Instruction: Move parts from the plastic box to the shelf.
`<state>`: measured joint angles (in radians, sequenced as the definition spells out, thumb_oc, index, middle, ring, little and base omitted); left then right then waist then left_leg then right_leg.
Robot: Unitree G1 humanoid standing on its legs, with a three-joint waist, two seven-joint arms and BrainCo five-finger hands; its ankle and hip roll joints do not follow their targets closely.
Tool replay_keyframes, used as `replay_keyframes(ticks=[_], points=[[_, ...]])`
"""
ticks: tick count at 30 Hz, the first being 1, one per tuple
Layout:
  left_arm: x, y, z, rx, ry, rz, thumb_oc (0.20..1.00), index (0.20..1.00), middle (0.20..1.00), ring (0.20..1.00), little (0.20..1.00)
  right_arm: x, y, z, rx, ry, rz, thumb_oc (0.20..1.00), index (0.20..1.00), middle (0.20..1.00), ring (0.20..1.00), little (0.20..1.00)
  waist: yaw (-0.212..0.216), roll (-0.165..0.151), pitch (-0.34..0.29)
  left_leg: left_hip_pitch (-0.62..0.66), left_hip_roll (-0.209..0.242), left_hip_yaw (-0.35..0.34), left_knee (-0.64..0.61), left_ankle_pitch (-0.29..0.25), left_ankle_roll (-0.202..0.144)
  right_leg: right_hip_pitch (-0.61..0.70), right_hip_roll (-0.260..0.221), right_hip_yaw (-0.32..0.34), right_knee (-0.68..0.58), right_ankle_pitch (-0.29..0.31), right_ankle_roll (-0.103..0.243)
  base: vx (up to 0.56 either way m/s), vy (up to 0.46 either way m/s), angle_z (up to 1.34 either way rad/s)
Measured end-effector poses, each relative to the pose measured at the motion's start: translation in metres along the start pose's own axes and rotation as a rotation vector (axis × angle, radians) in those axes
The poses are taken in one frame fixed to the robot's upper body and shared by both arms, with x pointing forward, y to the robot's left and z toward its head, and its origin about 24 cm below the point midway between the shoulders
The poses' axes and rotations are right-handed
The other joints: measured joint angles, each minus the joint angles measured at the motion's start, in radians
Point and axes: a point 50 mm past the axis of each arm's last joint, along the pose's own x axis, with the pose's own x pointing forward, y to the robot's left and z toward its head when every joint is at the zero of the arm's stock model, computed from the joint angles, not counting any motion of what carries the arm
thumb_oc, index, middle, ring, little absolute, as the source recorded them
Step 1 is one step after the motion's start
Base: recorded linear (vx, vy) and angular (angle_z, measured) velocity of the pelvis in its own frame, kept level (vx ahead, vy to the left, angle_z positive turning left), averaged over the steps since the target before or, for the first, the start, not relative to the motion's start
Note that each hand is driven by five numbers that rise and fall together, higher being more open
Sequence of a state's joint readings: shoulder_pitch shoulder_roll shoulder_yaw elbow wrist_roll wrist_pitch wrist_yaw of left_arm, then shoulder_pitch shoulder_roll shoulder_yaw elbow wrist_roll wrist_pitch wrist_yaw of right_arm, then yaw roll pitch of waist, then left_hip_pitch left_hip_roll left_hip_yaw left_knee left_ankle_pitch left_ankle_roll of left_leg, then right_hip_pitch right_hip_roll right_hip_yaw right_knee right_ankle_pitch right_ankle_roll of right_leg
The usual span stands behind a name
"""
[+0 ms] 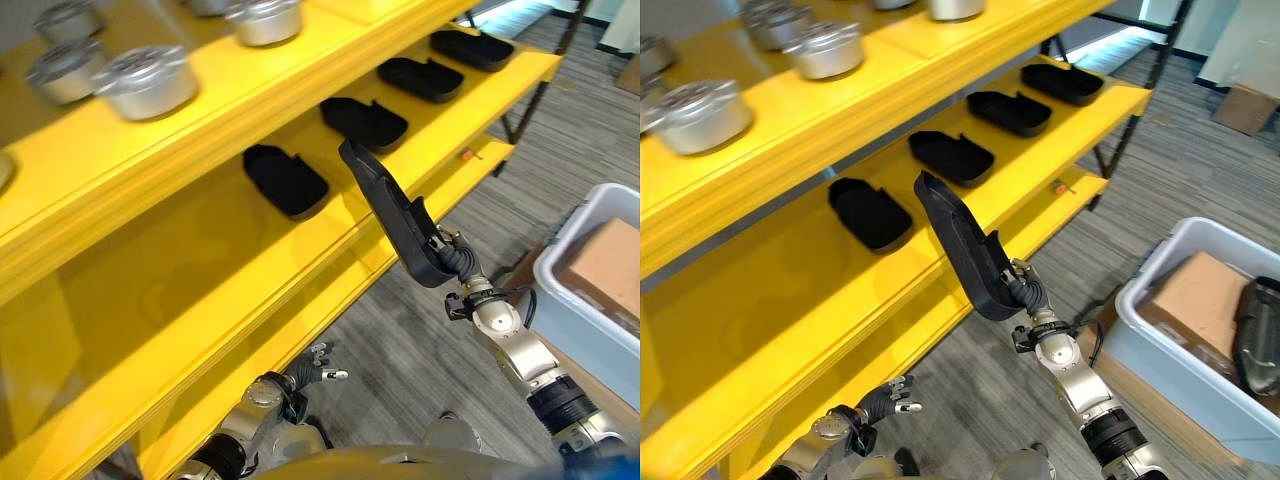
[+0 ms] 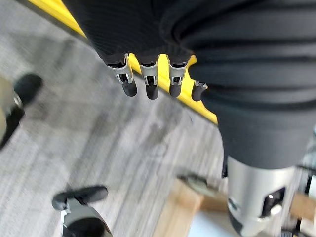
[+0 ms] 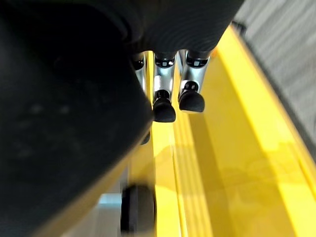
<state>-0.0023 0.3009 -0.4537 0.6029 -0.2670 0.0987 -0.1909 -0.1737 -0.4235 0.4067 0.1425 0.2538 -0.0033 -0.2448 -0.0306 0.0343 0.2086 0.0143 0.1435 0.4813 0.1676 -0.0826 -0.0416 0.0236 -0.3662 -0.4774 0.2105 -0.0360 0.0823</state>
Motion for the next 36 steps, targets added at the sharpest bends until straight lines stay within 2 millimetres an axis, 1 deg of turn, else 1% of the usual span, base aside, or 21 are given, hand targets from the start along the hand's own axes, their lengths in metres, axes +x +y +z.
replay_keyframes(ticks=[2, 3, 4, 5, 7, 9, 15, 18, 21, 22, 23, 24, 26, 28, 29, 30, 31, 33, 34, 35, 36], points=[[-0.005, 0.008, -0.007, -0.011, 0.023, 0.019, 1.000, 1.000, 1.000, 1.000, 1.000, -0.006, 0.020, -0.007, 0.020, 0.035, 0.072, 0.200, 0.200, 0.200, 0.200, 0.200, 0.039, -0.011, 0.002, -0.005, -0.025, -0.028, 0.010, -0.015, 0.040, -0.010, -0.026, 0.026, 0.030, 0.029, -0.008, -0.06, 0.334, 0.40], [-0.008, 0.007, -0.016, -0.037, 0.041, 0.024, 1.000, 1.000, 1.000, 1.000, 1.000, -0.007, 0.026, -0.009, 0.015, 0.040, 0.105, 0.200, 0.200, 0.200, 0.200, 0.200, 0.055, -0.010, 0.004, -0.010, -0.028, -0.039, 0.007, -0.018, 0.052, -0.021, -0.005, 0.046, 0.035, 0.002, 0.016, -0.08, 0.340, 0.55], [-0.012, 0.014, -0.018, -0.047, 0.046, 0.047, 1.000, 1.000, 1.000, 1.000, 1.000, -0.009, 0.031, -0.009, 0.016, 0.041, 0.133, 0.200, 0.200, 0.200, 0.200, 0.200, 0.065, -0.019, 0.005, -0.021, -0.041, -0.056, 0.008, -0.019, 0.059, -0.020, 0.022, 0.047, 0.019, 0.000, 0.015, -0.07, 0.225, 0.38], [-0.016, 0.016, -0.025, -0.061, 0.063, 0.060, 1.000, 1.000, 1.000, 1.000, 1.000, -0.010, 0.032, -0.010, 0.014, 0.044, 0.145, 0.200, 0.200, 0.200, 0.200, 0.200, 0.083, -0.028, 0.003, -0.032, -0.057, -0.058, 0.012, -0.019, 0.063, -0.011, 0.022, 0.030, -0.003, -0.007, 0.014, -0.12, 0.244, 0.31], [-0.024, 0.016, -0.033, -0.084, 0.064, 0.073, 1.000, 1.000, 1.000, 1.000, 1.000, -0.009, 0.033, -0.009, 0.017, 0.044, 0.141, 0.200, 0.200, 0.200, 0.200, 0.200, 0.108, -0.035, 0.007, -0.078, -0.072, -0.073, 0.035, -0.027, 0.073, -0.006, 0.013, 0.021, -0.039, 0.020, 0.044, -0.18, 0.244, 0.34], [-0.030, 0.015, -0.039, -0.086, 0.062, 0.070, 1.000, 1.000, 1.000, 1.000, 1.000, -0.009, 0.032, -0.009, 0.020, 0.046, 0.133, 0.200, 0.200, 0.200, 0.200, 0.200, 0.129, -0.038, 0.025, -0.110, -0.074, -0.105, 0.063, -0.029, 0.080, -0.007, 0.007, -0.002, -0.027, 0.033, 0.036, -0.24, 0.230, 0.52], [-0.030, 0.025, -0.025, -0.086, -0.008, 0.077, 1.000, 1.000, 1.000, 1.000, 1.000, -0.003, 0.039, 0.006, 0.005, -0.004, 0.158, 0.200, 0.200, 0.200, 0.200, 0.200, 0.197, -0.051, 0.090, -0.156, -0.082, -0.136, 0.085, -0.039, 0.099, -0.018, -0.006, -0.030, -0.027, 0.096, -0.023, -0.15, 0.180, 0.28], [-0.031, 0.027, -0.029, -0.117, 0.004, 0.080, 1.000, 1.000, 1.000, 1.000, 1.000, 0.000, 0.046, 0.015, -0.031, -0.046, 0.194, 0.200, 0.200, 0.200, 0.200, 0.200, 0.208, -0.049, 0.093, -0.145, -0.110, -0.136, 0.054, -0.030, 0.119, -0.016, -0.030, -0.031, -0.026, 0.151, 0.003, -0.08, 0.175, 0.08], [-0.028, 0.030, -0.030, -0.118, 0.017, 0.078, 1.000, 1.000, 1.000, 1.000, 1.000, 0.002, 0.045, 0.015, -0.040, -0.039, 0.190, 0.200, 0.200, 0.200, 0.200, 0.200, 0.207, -0.049, 0.093, -0.093, -0.132, -0.143, -0.015, 0.004, 0.145, -0.021, -0.049, -0.027, 0.023, 0.197, 0.031, -0.01, 0.070, 0.15], [-0.028, 0.031, -0.030, -0.117, 0.021, 0.081, 1.000, 1.000, 1.000, 1.000, 1.000, 0.002, 0.045, 0.015, -0.040, -0.037, 0.189, 0.200, 0.200, 0.200, 0.200, 0.200, 0.204, -0.046, 0.094, -0.075, -0.133, -0.159, -0.044, 0.014, 0.143, -0.033, -0.047, -0.010, 0.053, 0.172, 0.048, 0.03, 0.012, 0.21], [-0.026, 0.030, -0.026, -0.116, 0.008, 0.075, 1.000, 1.000, 1.000, 1.000, 1.000, 0.002, 0.045, 0.016, -0.040, -0.040, 0.189, 0.200, 0.200, 0.200, 0.200, 0.200, 0.200, -0.047, 0.092, -0.062, -0.134, -0.175, -0.071, 0.036, 0.133, -0.039, -0.012, 0.004, 0.062, 0.136, 0.066, 0.01, -0.005, 0.55], [-0.026, 0.034, -0.022, -0.105, -0.001, 0.078, 1.000, 1.000, 1.000, 1.000, 1.000, 0.001, 0.045, 0.017, -0.039, -0.040, 0.182, 0.200, 0.200, 0.200, 0.200, 0.200, 0.179, -0.047, 0.091, -0.041, -0.127, -0.206, -0.132, 0.075, 0.135, -0.049, 0.092, 0.051, 0.051, 0.068, 0.076, -0.01, -0.025, 0.51], [-0.024, 0.031, -0.018, -0.100, -0.012, 0.066, 1.000, 1.000, 1.000, 1.000, 1.000, 0.003, 0.045, 0.017, -0.046, -0.026, 0.181, 0.200, 0.200, 0.200, 0.200, 0.200, 0.175, -0.051, 0.088, -0.009, -0.130, -0.205, -0.167, 0.107, 0.136, -0.045, 0.175, 0.048, 0.012, 0.023, 0.043, 0.08, -0.060, 0.26], [-0.022, 0.028, -0.016, -0.104, -0.020, 0.055, 1.000, 1.000, 1.000, 1.000, 1.000, 0.003, 0.044, 0.015, -0.049, -0.016, 0.179, 0.200, 0.200, 0.200, 0.200, 0.200, 0.165, -0.058, 0.083, 0.006, -0.145, -0.215, -0.167, 0.090, 0.111, -0.013, 0.217, 0.059, -0.061, 0.009, 0.013, 0.12, -0.059, 0.15], [-0.022, 0.027, -0.017, -0.103, -0.016, 0.050, 1.000, 1.000, 1.000, 1.000, 1.000, 0.002, 0.044, 0.013, -0.049, -0.006, 0.174, 0.200, 0.200, 0.200, 0.200, 0.200, 0.138, -0.058, 0.080, 0.005, -0.150, -0.234, -0.158, 0.084, 0.106, 0.032, 0.236, 0.112, -0.128, 0.004, 0.001, 0.15, -0.070, 0.35], [-0.019, 0.024, -0.013, -0.106, -0.026, 0.044, 1.000, 1.000, 1.000, 1.000, 1.000, 0.002, 0.042, 0.010, -0.056, 0.003, 0.169, 0.200, 0.200, 0.200, 0.200, 0.200, 0.125, -0.054, 0.077, 0.004, -0.150, -0.239, -0.159, 0.080, 0.100, 0.057, 0.248, 0.119, -0.170, 0.018, -0.020, 0.17, -0.088, 0.34], [-0.017, 0.022, -0.012, -0.110, -0.026, 0.040, 1.000, 1.000, 1.000, 1.000, 1.000, 0.002, 0.040, 0.008, -0.063, 0.014, 0.164, 0.200, 0.200, 0.200, 0.200, 0.200, 0.124, -0.049, 0.073, 0.005, -0.147, -0.240, -0.161, 0.080, 0.097, 0.062, 0.255, 0.131, -0.180, 0.022, -0.025, 0.15, -0.107, 0.25], [-0.010, 0.011, -0.009, -0.112, -0.013, 0.006, 1.000, 1.000, 1.000, 1.000, 1.000, 0.000, 0.028, -0.004, -0.101, 0.058, 0.144, 0.200, 0.200, 0.200, 0.200, 0.200, 0.078, -0.020, 0.055, 0.004, -0.138, -0.287, -0.177, 0.083, 0.097, 0.062, 0.263, 0.224, -0.141, 0.016, -0.018, 0.14, -0.142, 0.56], [-0.006, 0.005, -0.006, -0.106, -0.016, -0.012, 1.000, 1.000, 1.000, 1.000, 1.000, -0.004, 0.021, -0.012, -0.116, 0.085, 0.128, 0.200, 0.200, 0.200, 0.200, 0.200, 0.063, 0.001, 0.044, 0.016, -0.128, -0.313, -0.201, 0.099, 0.104, 0.030, 0.270, 0.260, -0.072, -0.001, -0.013, 0.12, -0.137, 0.67], [-0.005, 0.001, -0.003, -0.089, -0.018, -0.028, 1.000, 1.000, 1.000, 1.000, 1.000, -0.008, 0.017, -0.018, -0.120, 0.110, 0.120, 0.200, 0.200, 0.200, 0.200, 0.200, 0.047, 0.017, 0.037, 0.035, -0.117, -0.343, -0.225, 0.125, 0.121, -0.006, 0.278, 0.285, -0.007, -0.046, -0.008, 0.10, -0.122, 0.66], [-0.008, 0.002, -0.006, -0.079, -0.009, -0.032, 1.000, 1.000, 1.000, 1.000, 1.000, -0.012, 0.017, -0.023, -0.107, 0.130, 0.118, 0.200, 0.200, 0.200, 0.200, 0.200, 0.034, 0.009, 0.023, 0.041, -0.114, -0.353, -0.241, 0.137, 0.114, -0.006, 0.271, 0.301, -0.063, -0.052, 0.001, 0.08, -0.128, 0.33]])
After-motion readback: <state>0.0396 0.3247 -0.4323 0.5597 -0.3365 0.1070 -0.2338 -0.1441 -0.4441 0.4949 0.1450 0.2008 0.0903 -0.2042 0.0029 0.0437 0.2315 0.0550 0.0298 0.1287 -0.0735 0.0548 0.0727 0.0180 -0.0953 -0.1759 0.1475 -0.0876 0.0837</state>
